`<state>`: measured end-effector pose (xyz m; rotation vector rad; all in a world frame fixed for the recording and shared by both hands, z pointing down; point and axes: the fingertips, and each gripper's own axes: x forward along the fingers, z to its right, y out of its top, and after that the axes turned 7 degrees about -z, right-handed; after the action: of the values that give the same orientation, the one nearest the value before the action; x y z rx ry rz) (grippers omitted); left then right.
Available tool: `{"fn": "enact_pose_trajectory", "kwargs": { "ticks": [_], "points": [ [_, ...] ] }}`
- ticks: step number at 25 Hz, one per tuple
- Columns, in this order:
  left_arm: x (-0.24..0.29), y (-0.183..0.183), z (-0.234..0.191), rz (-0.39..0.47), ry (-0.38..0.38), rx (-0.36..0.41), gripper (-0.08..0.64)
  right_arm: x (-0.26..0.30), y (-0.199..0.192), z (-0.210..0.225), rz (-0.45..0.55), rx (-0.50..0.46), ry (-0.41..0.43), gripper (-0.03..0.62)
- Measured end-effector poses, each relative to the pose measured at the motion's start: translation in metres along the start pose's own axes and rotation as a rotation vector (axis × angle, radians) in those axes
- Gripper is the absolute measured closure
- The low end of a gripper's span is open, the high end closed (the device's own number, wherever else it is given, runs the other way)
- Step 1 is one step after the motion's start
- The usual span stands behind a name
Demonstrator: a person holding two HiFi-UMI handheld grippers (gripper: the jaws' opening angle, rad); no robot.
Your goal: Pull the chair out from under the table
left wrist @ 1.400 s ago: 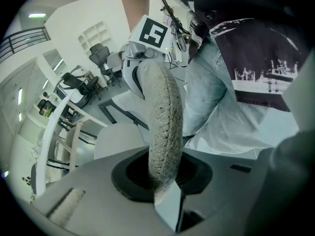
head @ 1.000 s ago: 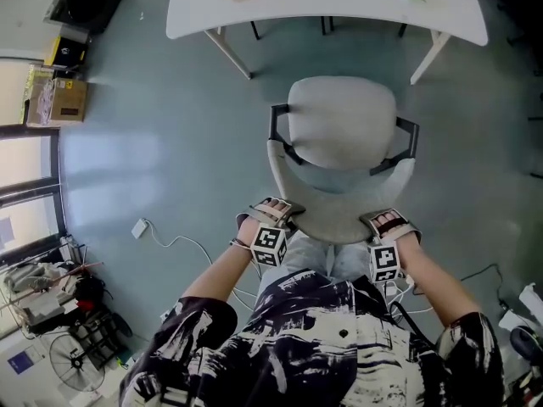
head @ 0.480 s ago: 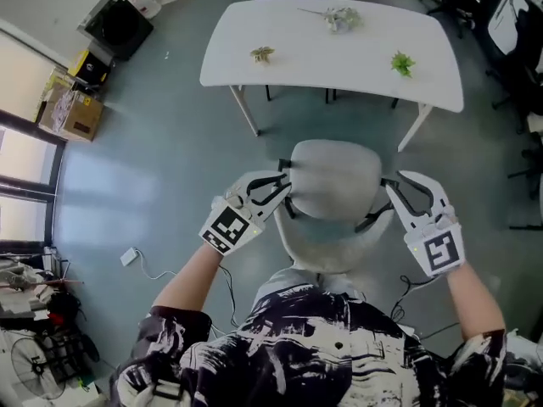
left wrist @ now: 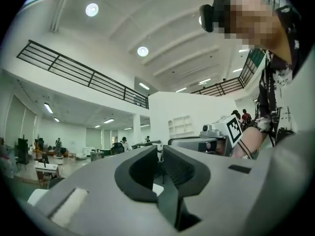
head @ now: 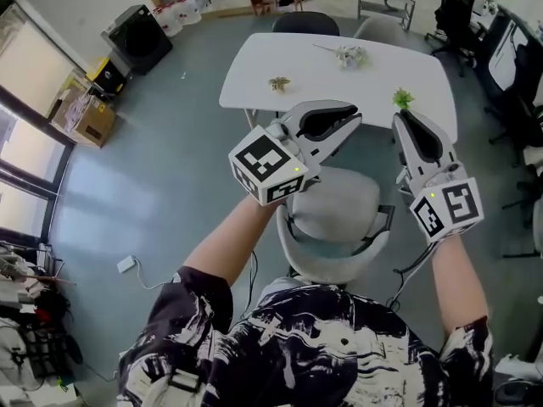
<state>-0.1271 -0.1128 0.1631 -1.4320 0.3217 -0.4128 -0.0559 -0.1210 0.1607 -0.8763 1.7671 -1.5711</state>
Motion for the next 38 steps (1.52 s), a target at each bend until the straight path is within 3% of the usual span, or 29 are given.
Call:
{"fn": "enact_pose_trajectory", "kwargs": {
  "ticks": [3,11,15,38],
  "points": [
    [-0.002,-0.005,-0.006,0.002,0.042,-0.03,0.536,0.002,-0.01,-0.001,-0.027,0.041,-0.016,0.569],
    [-0.016,-0.048,-0.024,-0.056,0.202,-0.102,0.555,0.003,-0.042,-0.013,-0.098,0.028,-0.018,0.589],
    [-0.019,-0.054,-0.03,-0.069,0.241,-0.117,0.555,0.007,-0.043,-0.022,-0.114,0.015,0.0,0.591],
    [-0.022,-0.064,-0.029,-0.11,0.253,-0.108,0.555,0.0,-0.06,-0.025,-0.151,0.001,-0.001,0.592]
  ]
}}
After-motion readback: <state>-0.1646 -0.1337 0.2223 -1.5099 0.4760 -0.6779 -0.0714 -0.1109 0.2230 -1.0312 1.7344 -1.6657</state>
